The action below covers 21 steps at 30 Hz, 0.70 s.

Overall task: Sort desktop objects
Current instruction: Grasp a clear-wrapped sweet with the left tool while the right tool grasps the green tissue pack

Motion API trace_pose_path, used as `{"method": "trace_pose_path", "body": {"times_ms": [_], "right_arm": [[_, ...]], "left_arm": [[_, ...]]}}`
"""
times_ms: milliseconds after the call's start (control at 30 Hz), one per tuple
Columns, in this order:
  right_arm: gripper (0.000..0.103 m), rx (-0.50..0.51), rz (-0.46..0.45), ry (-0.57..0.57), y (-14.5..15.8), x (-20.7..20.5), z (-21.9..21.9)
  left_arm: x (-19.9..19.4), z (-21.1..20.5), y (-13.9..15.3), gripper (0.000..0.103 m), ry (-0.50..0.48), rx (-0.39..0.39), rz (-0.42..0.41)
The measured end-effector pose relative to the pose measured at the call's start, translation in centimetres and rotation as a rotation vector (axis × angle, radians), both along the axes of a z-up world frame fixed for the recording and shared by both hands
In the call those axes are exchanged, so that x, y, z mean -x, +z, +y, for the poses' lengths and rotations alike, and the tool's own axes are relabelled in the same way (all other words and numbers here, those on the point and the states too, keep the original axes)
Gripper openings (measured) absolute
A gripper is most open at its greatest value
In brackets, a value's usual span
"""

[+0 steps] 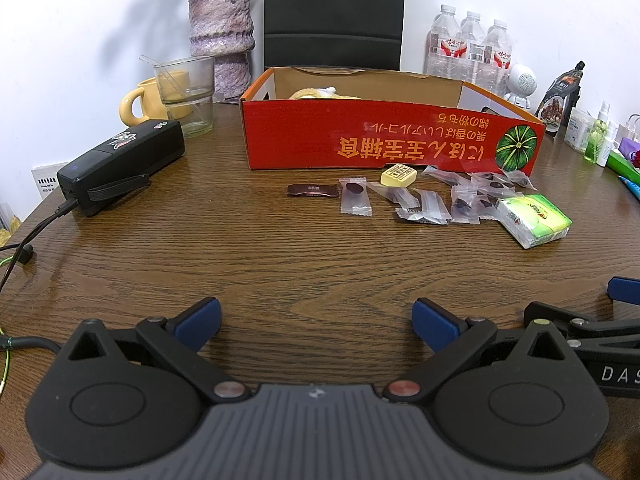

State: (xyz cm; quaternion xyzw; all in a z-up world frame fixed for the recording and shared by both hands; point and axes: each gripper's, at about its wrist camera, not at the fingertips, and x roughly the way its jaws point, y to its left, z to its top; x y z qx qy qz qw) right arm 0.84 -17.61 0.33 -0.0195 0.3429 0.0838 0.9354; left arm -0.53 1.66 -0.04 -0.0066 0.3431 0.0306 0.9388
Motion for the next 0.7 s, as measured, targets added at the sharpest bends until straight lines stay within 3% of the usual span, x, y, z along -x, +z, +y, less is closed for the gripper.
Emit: {"method": "trace_pose_path", "body": {"times_ms": [300, 400, 467, 567, 600, 633, 700], "right_arm": [[0.103, 0.008, 0.013, 0.028, 0.2, -0.5, 0.2], [0.095, -0.040, 0.007, 0.057, 1.2, -1.0, -1.0], [0.094, -0.049, -0.027, 0.057, 2.0, -1.6, -1.8], [0.092, -0.005, -0.047, 0.071, 2.5, -3.4, -2.1], [0.087, 0.006, -0.042, 0.077, 2.4, -4.1, -2.0], [0.081, 0.011, -0.034, 0.086, 2.3, -4.8, -1.8], [0.078, 0.007, -0.012, 0.098, 2.1, -5.9, -1.7]], "left_arm": [[-0.1, 0.0, 0.0, 0.103, -0.009, -0.005, 0.001], [-1.0, 0.0, 0.7, 0.103, -0.118, 0.004, 0.016], [-1.5, 0.2, 2.0, 0.103, -0.155, 0.026, -0.055], [-3.4, -0.2, 3.4, 0.103, -0.156, -0.025, -0.141], [-4.4, -0.2, 3.5, 0.102, -0.162, -0.029, -0.148], [-5.3, -0.1, 3.4, 0.099, -0.164, -0.020, -0.147], [-7.0, 0.1, 3.0, 0.078, -0.161, -0.009, -0.108]]}}
